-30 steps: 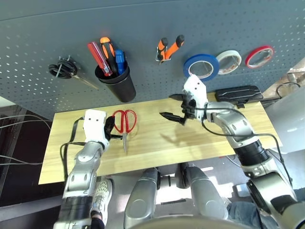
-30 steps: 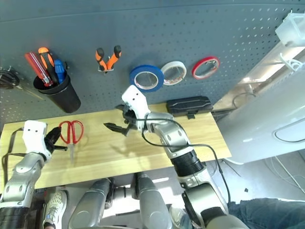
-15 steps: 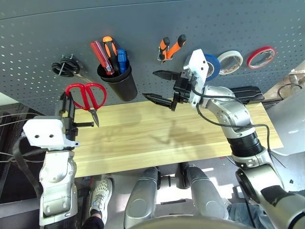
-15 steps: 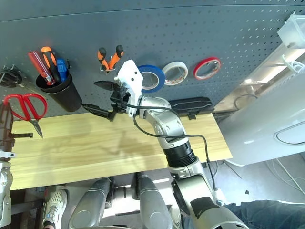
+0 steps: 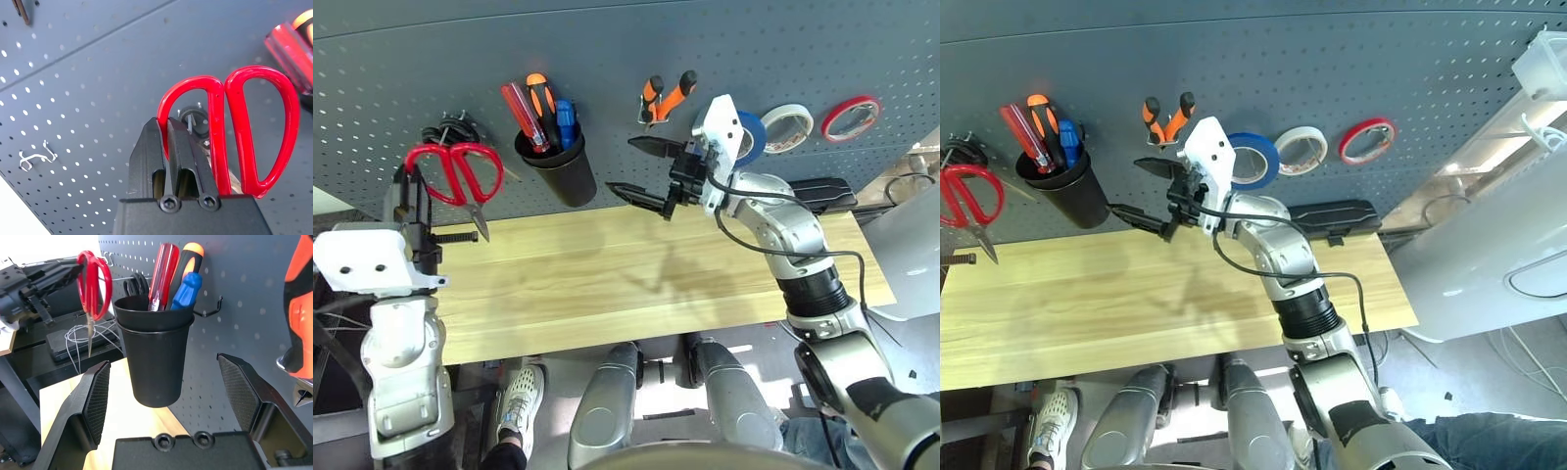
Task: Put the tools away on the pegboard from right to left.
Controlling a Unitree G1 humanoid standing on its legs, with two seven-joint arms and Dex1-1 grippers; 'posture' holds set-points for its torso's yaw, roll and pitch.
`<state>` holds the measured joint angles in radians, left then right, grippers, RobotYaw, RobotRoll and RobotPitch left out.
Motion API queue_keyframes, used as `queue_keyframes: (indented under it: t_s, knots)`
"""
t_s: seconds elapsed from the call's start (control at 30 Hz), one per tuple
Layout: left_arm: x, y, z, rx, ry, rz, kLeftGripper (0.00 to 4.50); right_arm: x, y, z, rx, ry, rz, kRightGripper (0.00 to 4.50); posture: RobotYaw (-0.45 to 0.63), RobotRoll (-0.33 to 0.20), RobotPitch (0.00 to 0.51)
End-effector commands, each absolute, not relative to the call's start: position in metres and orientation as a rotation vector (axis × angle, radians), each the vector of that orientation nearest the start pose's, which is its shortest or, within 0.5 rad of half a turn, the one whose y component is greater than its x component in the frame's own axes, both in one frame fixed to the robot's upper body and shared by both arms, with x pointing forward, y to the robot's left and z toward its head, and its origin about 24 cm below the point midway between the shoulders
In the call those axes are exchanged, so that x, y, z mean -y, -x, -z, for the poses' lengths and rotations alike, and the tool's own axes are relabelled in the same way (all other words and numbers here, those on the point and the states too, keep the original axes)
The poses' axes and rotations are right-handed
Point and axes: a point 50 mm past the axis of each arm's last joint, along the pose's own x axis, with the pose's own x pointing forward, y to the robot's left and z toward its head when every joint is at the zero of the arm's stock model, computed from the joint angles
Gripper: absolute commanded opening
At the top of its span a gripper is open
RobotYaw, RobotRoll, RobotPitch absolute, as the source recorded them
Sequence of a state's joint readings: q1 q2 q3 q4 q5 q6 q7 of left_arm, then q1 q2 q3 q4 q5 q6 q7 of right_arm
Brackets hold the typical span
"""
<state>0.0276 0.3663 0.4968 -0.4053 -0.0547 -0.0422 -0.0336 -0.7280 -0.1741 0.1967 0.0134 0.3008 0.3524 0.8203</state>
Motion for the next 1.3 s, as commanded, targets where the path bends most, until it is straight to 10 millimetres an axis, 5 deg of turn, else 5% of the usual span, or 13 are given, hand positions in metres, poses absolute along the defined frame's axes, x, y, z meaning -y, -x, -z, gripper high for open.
queue_keyframes:
  t_s: [0.03, 0.37, 0.57, 0.83, 1.03, 1.3]
  knots:
    - [-0.292, -0.217, -0.176, 0.44, -0.385, -0.364, 0.02, 0.045, -0.31, -0.2, 0.249, 0.135, -1.228, 4.5, 0.08, 0.0, 0.255]
    - [-0.29, -0.244, -0.146, 0.216, -0.35, -0.284, 0.02, 0.049, -0.31, -0.191, 0.227, 0.157, -1.205, 4.5, 0.06, 0.0, 0.255]
    - [-0.252, -0.243, -0.128, 0.209, -0.527, 0.01, 1.78, 0.065, -0.306, -0.15, 0.124, 0.199, -1.149, 4.5, 0.05, 0.0, 0.256]
    - [-0.232, -0.243, -0.081, 0.023, -0.474, 0.159, 4.48, 0.094, -0.314, -0.091, -0.1, 0.127, -0.904, 4.5, 0.04, 0.0, 0.266]
    - [-0.221, -0.254, -0.051, -0.105, -0.408, 0.203, 4.48, 0.127, -0.325, -0.054, -0.251, 0.035, -0.62, 4.5, 0.02, 0.0, 0.268]
    - [-0.212, -0.273, -0.022, -0.255, -0.32, 0.171, 4.48, 0.174, -0.33, -0.039, -0.334, -0.056, -0.355, 4.5, -0.03, 0.0, 0.28]
